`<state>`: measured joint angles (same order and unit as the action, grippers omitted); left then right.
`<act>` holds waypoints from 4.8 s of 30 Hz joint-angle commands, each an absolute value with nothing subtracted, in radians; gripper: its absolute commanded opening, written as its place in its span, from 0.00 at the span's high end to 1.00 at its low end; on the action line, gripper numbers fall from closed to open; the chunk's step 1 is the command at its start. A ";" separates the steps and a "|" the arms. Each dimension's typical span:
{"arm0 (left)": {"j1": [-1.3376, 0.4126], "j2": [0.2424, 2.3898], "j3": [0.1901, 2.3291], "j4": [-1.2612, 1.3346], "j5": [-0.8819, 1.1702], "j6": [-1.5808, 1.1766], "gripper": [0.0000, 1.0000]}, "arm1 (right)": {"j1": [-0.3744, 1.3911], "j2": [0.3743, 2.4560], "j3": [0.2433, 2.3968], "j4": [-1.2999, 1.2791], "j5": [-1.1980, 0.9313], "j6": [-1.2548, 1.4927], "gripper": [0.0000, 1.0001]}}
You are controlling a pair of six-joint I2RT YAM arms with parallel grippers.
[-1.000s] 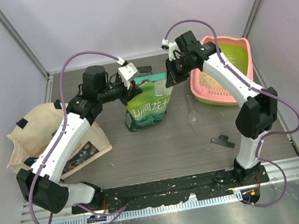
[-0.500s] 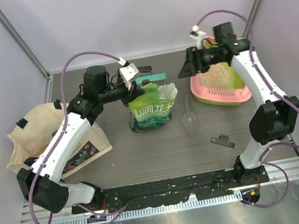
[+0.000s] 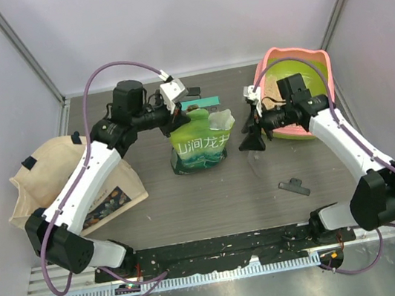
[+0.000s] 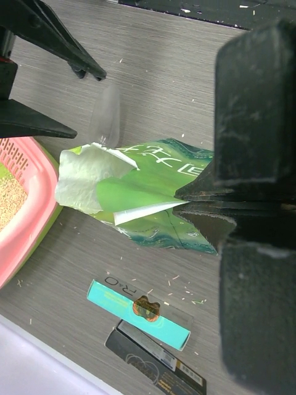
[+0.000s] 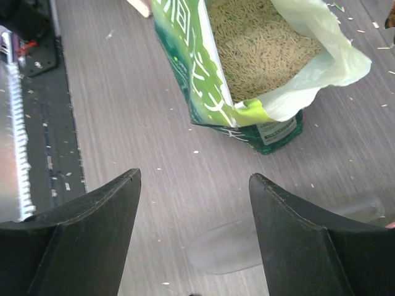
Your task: Fill the litter box with clean litter
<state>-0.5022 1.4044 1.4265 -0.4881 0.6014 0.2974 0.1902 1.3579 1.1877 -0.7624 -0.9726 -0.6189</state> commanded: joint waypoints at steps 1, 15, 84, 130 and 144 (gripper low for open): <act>-0.500 1.387 1.520 -0.439 0.609 0.299 1.00 | 0.204 1.280 1.076 -0.380 -0.905 -0.533 0.24; -0.500 1.402 1.537 -0.456 0.586 0.291 1.00 | 0.262 1.391 1.067 -0.135 -0.971 -0.357 0.30; -0.364 2.125 1.726 0.336 1.219 -0.523 0.86 | 0.313 1.655 1.272 -0.066 -0.959 -0.081 0.71; -0.330 2.100 1.876 -0.374 0.948 -0.045 0.91 | 0.144 1.637 1.278 -0.126 -1.295 -0.403 0.20; -0.330 2.112 1.951 -0.538 0.905 0.063 0.91 | 0.170 1.721 1.238 0.052 -1.298 -0.500 0.20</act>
<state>-0.3351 2.1380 1.9160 -0.4740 0.9150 0.0105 0.1619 1.7031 1.2476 -0.0914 -1.2850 -0.4744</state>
